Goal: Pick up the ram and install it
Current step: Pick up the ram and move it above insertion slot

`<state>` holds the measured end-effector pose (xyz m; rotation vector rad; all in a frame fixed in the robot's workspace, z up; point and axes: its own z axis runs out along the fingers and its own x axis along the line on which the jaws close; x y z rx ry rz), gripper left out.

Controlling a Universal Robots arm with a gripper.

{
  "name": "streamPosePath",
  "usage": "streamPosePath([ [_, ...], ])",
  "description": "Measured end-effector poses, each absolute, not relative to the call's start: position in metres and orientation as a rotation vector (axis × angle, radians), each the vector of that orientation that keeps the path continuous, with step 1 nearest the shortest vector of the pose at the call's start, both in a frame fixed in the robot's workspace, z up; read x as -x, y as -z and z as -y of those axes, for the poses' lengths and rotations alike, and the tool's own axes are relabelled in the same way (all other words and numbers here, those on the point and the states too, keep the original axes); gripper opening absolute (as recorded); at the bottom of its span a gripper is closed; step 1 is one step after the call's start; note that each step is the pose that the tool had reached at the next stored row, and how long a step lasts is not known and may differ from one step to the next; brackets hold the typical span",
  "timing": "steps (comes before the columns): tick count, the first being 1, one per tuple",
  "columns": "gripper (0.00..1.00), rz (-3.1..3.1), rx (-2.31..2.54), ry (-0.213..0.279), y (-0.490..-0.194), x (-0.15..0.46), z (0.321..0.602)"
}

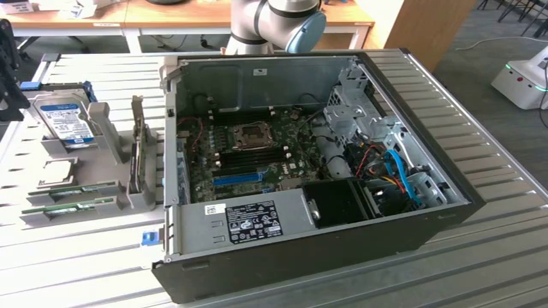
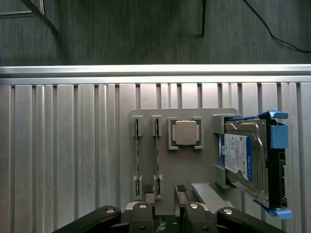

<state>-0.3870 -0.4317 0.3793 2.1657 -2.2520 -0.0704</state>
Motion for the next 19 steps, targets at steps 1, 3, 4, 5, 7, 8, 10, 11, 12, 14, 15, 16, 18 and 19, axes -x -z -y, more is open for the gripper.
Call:
streamPosePath([
  [1,0.3,2.252,-2.166,0.07,-0.379,0.387,0.432],
  [3,0.3,2.252,-2.166,0.07,-0.379,0.387,0.432],
  [4,0.3,2.252,-2.166,0.07,-0.379,0.387,0.432],
  [5,0.3,2.252,-2.166,0.07,-0.379,0.387,0.432],
  [7,0.3,2.252,-2.166,0.071,-0.379,0.387,0.432],
  [8,0.3,2.253,-2.167,0.073,-0.378,0.387,0.432],
  [10,0.3,2.256,-2.169,0.079,-0.376,0.387,0.432],
  [11,0.3,2.257,-2.171,0.082,-0.374,0.387,0.432],
  [12,0.3,2.257,-2.171,0.084,-0.373,0.387,0.432],
  [14,0.3,2.259,-2.173,0.087,-0.369,0.387,0.432],
  [15,0.3,2.259,-2.173,0.088,-0.367,0.387,0.432],
  [16,0.3,2.259,-2.173,0.089,-0.366,0.387,0.432],
  [18,0.3,2.26,-2.174,0.09,-0.362,0.387,0.432],
  [19,0.3,2.26,-2.174,0.09,-0.36,0.387,0.432],
])
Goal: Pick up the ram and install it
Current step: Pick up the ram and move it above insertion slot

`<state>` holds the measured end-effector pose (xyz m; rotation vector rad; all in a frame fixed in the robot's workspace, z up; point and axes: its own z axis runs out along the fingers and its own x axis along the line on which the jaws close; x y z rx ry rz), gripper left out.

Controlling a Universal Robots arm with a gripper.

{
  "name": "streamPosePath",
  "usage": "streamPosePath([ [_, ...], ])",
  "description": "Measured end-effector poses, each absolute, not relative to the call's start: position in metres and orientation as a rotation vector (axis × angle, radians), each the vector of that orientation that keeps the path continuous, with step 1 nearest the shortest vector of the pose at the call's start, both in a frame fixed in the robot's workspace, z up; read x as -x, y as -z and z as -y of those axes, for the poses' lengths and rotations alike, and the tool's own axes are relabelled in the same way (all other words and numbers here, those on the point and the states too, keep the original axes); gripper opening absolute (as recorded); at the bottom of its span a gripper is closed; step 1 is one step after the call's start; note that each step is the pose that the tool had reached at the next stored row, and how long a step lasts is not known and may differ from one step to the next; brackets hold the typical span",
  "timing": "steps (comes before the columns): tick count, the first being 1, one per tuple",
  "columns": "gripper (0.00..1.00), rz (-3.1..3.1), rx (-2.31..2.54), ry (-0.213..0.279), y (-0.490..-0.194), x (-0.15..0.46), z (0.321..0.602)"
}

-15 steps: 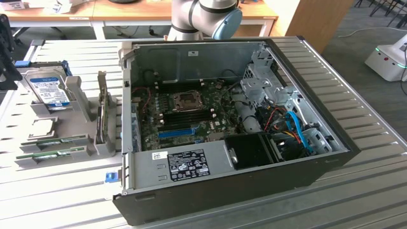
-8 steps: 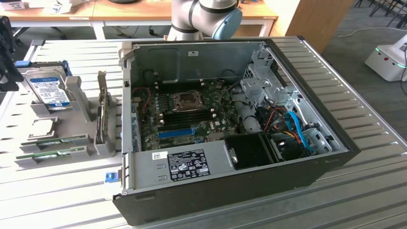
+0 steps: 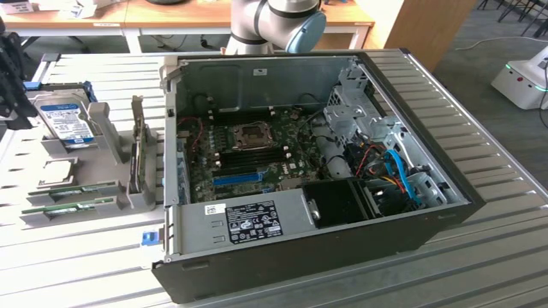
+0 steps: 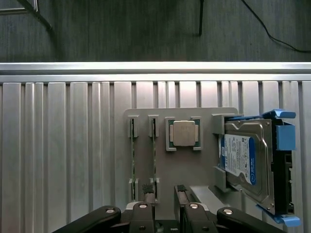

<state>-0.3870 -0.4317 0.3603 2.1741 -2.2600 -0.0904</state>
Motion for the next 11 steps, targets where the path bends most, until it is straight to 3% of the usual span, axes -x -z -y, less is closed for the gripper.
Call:
streamPosePath([
  [11,0.3,2.262,-2.176,0.095,-0.34,0.387,0.432],
])
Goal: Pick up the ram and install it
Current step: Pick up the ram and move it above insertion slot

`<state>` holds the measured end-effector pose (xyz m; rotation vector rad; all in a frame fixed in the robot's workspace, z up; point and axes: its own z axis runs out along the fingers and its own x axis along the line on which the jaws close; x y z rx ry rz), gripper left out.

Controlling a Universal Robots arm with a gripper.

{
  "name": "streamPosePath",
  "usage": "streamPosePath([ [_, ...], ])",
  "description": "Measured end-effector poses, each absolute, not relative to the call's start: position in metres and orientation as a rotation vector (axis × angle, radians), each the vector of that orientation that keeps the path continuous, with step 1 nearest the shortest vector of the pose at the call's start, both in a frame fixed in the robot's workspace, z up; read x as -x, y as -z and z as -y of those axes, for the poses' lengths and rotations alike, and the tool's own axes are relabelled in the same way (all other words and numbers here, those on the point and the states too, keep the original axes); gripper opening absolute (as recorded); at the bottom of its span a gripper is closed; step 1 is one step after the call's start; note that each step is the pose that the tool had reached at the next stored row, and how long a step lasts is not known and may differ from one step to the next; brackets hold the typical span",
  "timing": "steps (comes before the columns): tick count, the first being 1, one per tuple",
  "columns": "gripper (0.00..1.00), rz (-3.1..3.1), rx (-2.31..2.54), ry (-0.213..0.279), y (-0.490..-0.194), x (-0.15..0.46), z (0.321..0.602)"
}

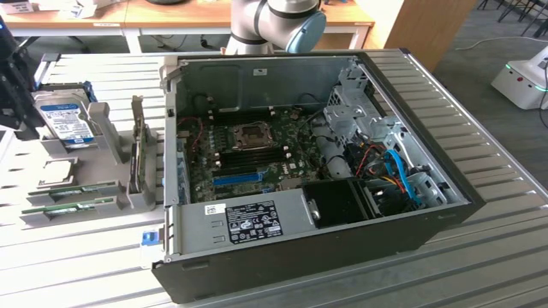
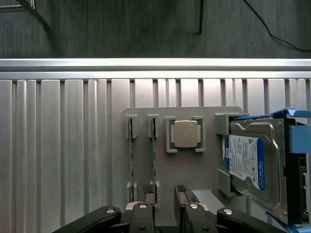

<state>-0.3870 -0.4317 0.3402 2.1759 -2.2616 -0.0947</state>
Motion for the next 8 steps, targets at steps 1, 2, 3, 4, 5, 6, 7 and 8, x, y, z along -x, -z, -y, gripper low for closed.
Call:
streamPosePath([
  [1,0.3,2.262,-2.176,0.095,-0.338,0.387,0.432],
  [2,0.3,2.262,-2.176,0.095,-0.337,0.387,0.432],
  [3,0.3,2.262,-2.176,0.096,-0.335,0.387,0.432],
  [4,0.3,2.262,-2.176,0.096,-0.333,0.387,0.432],
  [5,0.3,2.262,-2.177,0.096,-0.331,0.387,0.432],
  [6,0.3,2.262,-2.177,0.096,-0.329,0.387,0.432],
  [7,0.3,2.262,-2.177,0.097,-0.327,0.387,0.432],
  [8,0.3,2.263,-2.177,0.097,-0.326,0.387,0.432],
])
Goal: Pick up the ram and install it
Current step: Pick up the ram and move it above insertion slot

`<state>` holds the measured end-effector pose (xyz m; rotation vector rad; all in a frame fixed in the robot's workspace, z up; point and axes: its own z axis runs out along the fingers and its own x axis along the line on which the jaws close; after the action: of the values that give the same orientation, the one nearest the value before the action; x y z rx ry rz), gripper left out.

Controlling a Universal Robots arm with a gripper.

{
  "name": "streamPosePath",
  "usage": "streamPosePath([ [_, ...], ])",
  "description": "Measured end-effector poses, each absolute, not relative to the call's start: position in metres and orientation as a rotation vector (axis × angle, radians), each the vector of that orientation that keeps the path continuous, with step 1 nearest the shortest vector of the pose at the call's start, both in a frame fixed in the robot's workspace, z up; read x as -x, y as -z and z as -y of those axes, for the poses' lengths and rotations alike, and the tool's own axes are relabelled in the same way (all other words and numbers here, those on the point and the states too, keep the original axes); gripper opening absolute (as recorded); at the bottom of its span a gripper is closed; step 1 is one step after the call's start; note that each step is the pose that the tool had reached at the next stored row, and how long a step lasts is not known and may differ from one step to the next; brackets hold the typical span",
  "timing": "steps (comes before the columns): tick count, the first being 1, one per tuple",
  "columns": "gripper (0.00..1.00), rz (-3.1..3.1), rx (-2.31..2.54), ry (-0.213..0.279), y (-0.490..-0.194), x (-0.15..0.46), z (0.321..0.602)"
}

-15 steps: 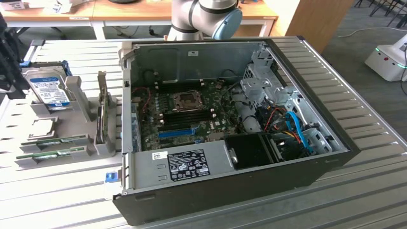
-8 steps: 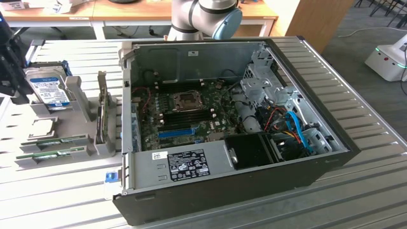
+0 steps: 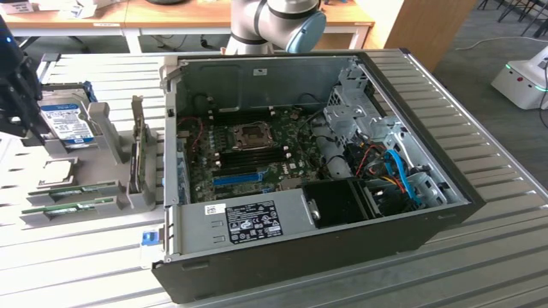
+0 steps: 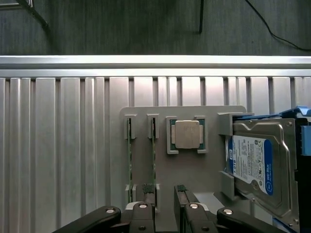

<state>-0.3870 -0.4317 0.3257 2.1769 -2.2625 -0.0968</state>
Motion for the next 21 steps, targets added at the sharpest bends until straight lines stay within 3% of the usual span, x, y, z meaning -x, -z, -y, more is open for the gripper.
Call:
streamPosePath([
  [21,0.3,2.264,-2.178,0.1,-0.289,0.387,0.432],
])
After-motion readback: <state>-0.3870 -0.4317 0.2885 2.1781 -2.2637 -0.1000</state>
